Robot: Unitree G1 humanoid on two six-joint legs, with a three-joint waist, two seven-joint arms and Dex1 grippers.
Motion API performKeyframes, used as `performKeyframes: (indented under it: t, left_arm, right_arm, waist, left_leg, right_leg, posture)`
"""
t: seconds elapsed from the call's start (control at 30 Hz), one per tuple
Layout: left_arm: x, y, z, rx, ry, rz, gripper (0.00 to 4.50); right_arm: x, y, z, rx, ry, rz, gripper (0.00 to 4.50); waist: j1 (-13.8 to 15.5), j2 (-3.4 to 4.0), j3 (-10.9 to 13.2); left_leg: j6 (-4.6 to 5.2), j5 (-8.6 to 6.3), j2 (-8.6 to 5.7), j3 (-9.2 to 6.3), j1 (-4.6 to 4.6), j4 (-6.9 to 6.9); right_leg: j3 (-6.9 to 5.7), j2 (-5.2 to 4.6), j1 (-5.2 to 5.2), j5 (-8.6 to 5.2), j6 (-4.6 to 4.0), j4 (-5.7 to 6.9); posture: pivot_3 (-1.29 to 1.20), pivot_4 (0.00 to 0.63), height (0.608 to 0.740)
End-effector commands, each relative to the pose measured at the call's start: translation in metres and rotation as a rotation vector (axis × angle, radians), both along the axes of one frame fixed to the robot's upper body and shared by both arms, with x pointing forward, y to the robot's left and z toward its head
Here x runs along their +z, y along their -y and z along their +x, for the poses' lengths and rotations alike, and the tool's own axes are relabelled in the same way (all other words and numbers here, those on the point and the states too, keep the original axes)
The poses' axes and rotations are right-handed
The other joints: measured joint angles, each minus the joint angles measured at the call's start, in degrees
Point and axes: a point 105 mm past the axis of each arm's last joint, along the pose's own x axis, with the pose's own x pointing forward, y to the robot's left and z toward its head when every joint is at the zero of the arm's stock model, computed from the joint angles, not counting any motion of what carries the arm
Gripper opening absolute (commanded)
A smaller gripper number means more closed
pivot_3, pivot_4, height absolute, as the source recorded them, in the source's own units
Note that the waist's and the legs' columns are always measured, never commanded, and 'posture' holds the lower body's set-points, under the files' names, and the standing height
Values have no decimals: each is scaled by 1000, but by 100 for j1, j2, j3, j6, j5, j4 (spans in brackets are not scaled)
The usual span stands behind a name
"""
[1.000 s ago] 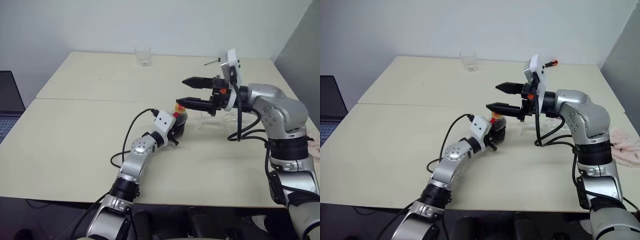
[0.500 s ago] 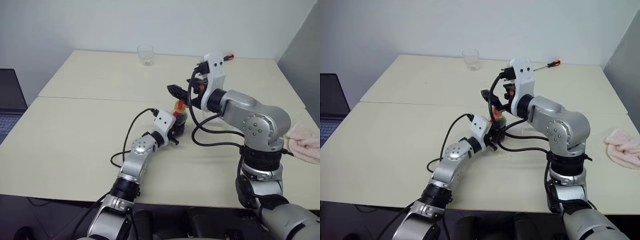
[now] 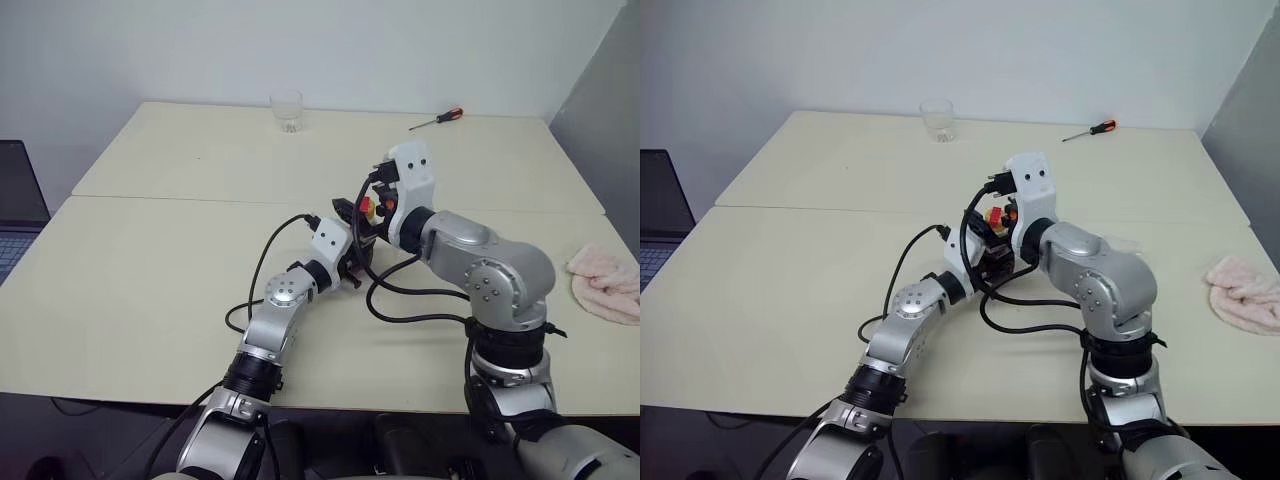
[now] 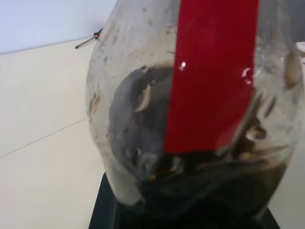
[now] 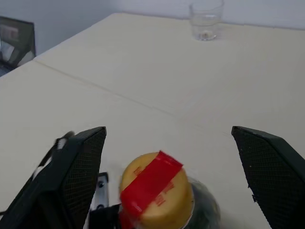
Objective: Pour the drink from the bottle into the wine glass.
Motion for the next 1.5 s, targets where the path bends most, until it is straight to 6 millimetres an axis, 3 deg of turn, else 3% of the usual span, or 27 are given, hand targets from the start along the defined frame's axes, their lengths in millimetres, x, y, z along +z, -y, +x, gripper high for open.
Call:
performKeyframes:
  t: [0.03, 0.27, 0.4, 0.63, 1.07, 1.5]
  left_arm:
    - [19, 5, 0, -16, 61, -32, 900]
    - [19, 5, 0, -13, 61, -33, 900]
    - [18, 4, -1, -11, 62, -33, 900]
    - [19, 4, 0, -15, 63, -32, 899]
    - [21, 4, 1, -21, 67, -28, 899]
    - [22, 5, 3, -26, 71, -23, 899]
  right_arm:
    - [16, 6, 3, -37, 73, 37, 4500]
    - [10, 11, 9, -68, 67, 49, 4500]
    - [3, 24, 12, -100, 57, 44, 4500]
    - [-1, 33, 6, -105, 59, 39, 4500]
    - [17, 41, -5, -68, 128, 59, 4500]
    - [16, 56, -6, -83, 137, 28, 4500]
  waist:
    - [1, 0, 0]
    - [0, 0, 0]
    - [1, 0, 0]
    - [-1, 0, 0]
    - [-1, 0, 0]
    - [1, 0, 0]
  left_leg:
    - [0, 0, -1, 2, 0, 0]
    - [0, 0, 1, 1, 0, 0]
    - [0, 0, 0, 1, 0, 0]
    - [0, 0, 0, 1, 0, 0]
    - [0, 0, 0, 0, 0, 0]
    - [0, 0, -2, 1, 0, 0]
  right_leg:
    - [-1, 0, 0, 0, 0, -1]
    - [0, 0, 0, 0, 0, -2]
    - [-1, 0, 1, 0, 0, -2]
    - [-1, 0, 0, 0, 0, -2]
    - [-1, 0, 0, -1, 1, -2]
    - [0, 0, 0, -1, 1, -3]
  posture:
    - [0, 150, 740]
    - [0, 150, 740]
    - [0, 150, 740]
    - [0, 150, 740]
    - [0, 150, 740]
    - [0, 150, 740]
